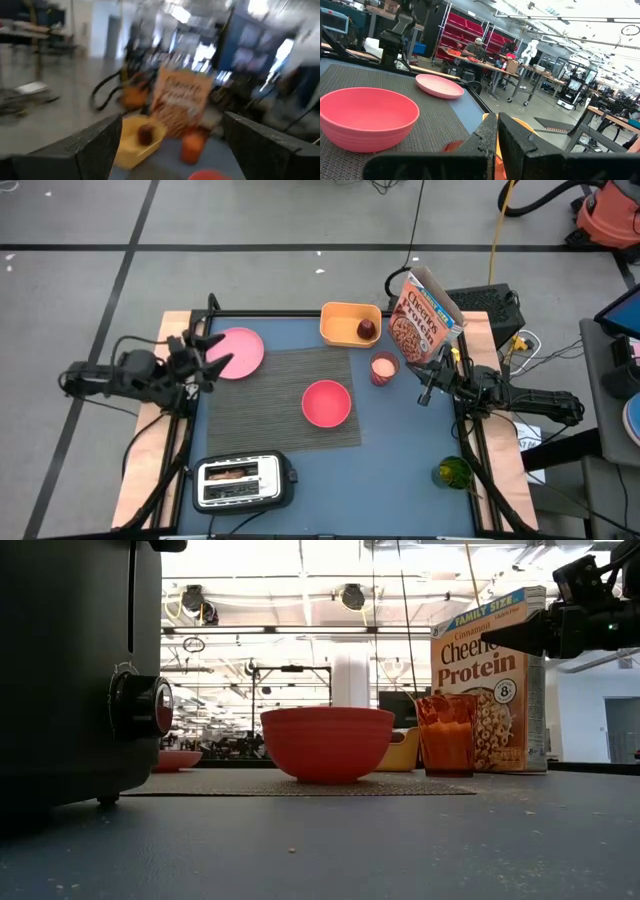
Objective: Arrange a breakfast setting
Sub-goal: Put the pink plate on the gray table mat
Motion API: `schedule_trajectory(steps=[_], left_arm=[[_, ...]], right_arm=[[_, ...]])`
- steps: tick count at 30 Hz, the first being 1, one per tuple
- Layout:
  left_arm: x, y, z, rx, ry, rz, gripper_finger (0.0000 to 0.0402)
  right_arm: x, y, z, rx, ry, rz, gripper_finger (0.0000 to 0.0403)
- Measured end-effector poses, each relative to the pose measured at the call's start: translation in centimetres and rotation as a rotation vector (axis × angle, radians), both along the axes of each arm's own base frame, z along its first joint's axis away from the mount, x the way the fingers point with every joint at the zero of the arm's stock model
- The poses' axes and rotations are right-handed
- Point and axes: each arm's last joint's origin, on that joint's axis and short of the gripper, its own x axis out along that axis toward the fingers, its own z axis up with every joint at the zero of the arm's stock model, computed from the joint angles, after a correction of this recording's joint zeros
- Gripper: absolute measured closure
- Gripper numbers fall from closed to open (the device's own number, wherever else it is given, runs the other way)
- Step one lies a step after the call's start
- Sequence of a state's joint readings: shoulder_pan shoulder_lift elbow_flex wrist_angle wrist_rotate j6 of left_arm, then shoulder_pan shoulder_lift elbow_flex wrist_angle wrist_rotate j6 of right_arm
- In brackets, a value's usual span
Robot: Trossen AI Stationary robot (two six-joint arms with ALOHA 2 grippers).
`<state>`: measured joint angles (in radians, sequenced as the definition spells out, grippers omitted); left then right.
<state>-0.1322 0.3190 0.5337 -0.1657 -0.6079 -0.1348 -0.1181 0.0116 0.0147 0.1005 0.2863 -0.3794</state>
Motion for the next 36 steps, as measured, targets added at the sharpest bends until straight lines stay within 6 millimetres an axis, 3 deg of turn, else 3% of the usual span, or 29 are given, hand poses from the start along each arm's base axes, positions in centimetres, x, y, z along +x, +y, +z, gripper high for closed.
schedule_trajectory(steps=[4, 9, 16, 21, 25, 32, 36], left_arm=[[1.6, -0.2, 2.7, 0.025, 0.131, 0.004, 0.0053], [4.6, -0.6, 5.1, 0.052, 0.076, 0.004, 0.0053], [7.6, -0.9, 5.5, 0.243, 0.105, 0.041, 0.0053], [7.7, 0.4, 3.7, 0.233, 0.304, 0.252, 0.0053], [6.8, 2.2, 1.0, 0.094, 0.513, 0.323, 0.0053], [5.3, 3.8, -2.9, -0.283, 0.828, 0.213, 0.0053], [5.8, 4.0, -4.3, -0.373, 0.963, 0.156, 0.0053]], right_arm=[[0.0, 0.0, 0.0, 0.000, 0.000, 0.000, 0.0392], [0.0, 0.0, 0.0, 0.000, 0.000, 0.000, 0.0392], [0.0, 0.0, 0.0, 0.000, 0.000, 0.000, 0.0392], [0.0, 0.0, 0.0, 0.000, 0.000, 0.000, 0.0392], [0.0, 0.0, 0.0, 0.000, 0.000, 0.000, 0.0392], [0.0, 0.0, 0.0, 0.000, 0.000, 0.000, 0.0392], [0.0, 0.0, 0.0, 0.000, 0.000, 0.000, 0.0392]])
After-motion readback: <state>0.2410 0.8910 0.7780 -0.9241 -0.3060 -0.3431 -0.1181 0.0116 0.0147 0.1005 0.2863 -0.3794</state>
